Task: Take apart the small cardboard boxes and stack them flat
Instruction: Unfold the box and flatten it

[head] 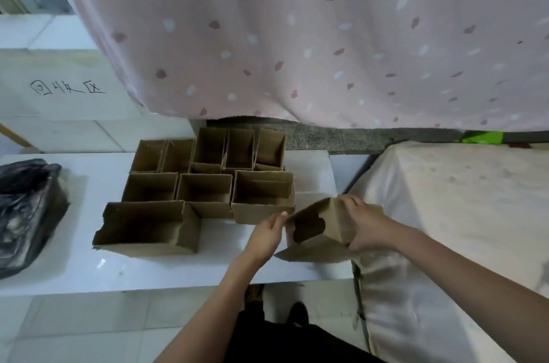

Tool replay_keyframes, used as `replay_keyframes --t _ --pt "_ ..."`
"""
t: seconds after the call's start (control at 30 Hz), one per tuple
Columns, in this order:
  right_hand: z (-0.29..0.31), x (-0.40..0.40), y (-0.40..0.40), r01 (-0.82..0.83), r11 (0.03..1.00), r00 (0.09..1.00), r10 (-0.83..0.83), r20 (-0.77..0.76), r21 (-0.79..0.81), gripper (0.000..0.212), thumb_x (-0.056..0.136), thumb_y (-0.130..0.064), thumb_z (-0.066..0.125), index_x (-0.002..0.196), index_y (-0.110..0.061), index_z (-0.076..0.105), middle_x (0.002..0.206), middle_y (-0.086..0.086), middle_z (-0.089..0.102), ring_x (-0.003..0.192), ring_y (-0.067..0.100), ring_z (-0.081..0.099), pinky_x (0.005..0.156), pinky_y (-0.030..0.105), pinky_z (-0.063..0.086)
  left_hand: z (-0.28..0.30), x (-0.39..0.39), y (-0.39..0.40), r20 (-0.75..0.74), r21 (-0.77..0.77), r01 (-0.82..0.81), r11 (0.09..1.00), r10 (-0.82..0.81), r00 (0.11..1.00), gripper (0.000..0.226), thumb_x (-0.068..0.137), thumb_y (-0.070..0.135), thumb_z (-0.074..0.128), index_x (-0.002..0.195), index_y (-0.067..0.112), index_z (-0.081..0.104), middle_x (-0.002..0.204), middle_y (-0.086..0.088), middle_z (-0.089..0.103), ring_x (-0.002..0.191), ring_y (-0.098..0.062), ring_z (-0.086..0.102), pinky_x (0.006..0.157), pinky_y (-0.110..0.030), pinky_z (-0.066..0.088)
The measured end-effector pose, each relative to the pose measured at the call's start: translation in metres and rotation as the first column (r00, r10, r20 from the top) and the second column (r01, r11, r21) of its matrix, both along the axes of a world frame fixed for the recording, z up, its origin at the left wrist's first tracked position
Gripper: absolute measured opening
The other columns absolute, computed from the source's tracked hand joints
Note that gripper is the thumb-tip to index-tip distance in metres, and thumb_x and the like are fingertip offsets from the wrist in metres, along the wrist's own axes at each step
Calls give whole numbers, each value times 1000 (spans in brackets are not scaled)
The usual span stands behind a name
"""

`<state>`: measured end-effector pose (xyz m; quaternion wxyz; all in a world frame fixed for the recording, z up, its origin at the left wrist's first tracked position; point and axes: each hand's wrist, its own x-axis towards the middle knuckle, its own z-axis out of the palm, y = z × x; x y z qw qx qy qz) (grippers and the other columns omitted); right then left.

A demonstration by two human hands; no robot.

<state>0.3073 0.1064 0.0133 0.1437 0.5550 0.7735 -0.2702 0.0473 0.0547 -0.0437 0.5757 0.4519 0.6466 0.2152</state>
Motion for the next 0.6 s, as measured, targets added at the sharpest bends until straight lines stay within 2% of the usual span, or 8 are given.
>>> replay_keyframes --t 0.07,0.17,0.27,0.33,0.4,0.53,0.6 --pt "2 16 -3 76 996 991 -79 -105 -39 122 58 -40 87 147 -39 4 149 -4 23 123 23 46 101 40 48 1 -1 -10 -4 -27 -116 993 116 993 58 102 61 32 143 25 49 152 -2 46 141 -25 41 108 -35 33" --pt "-1 31 -10 70 996 974 -81 -212 -57 122 57 -38 88 147 -41 6 148 -4 24 124 23 44 104 41 46 1 2 -28 0 -72 -218 973 218 976 64 102 60 31 148 18 44 153 -6 45 143 -26 39 119 -44 30" --pt "-6 35 -17 38 992 948 -73 -309 -117 122 58 -34 89 145 -48 4 146 -6 26 127 20 41 107 39 43 4 7 -39 21 -149 -329 932 336 942 60 104 56 31 148 16 44 146 -10 51 135 -28 47 117 -47 33" --pt "-9 30 -20 5 992 926 -54 -373 -129 123 59 -33 90 142 -52 2 143 -12 25 128 14 39 107 30 39 7 7 -41 68 -206 -380 902 400 914 59 105 54 30 145 13 46 140 -13 56 127 -30 53 114 -46 39" --pt "-11 24 -22 4 989 905 -66 -420 -146 125 59 -33 89 143 -52 -1 143 -11 26 128 12 41 104 26 38 11 6 -44 92 -234 -392 889 422 902 63 104 58 30 145 13 45 140 -13 55 128 -30 54 113 -45 40" --pt "-21 15 -27 58 971 868 -163 -469 -232 131 64 -26 87 152 -44 -9 155 -6 20 137 17 34 113 36 37 16 5 -48 56 -176 -424 888 439 897 62 101 62 33 142 17 45 141 -12 51 130 -31 50 116 -48 36" --pt "-29 14 -28 101 960 866 -215 -452 -262 133 68 -23 86 152 -42 -15 154 1 26 136 20 38 113 38 38 18 5 -47 60 -138 -422 896 433 900 58 101 60 35 141 19 45 144 -11 49 131 -31 49 116 -48 35"
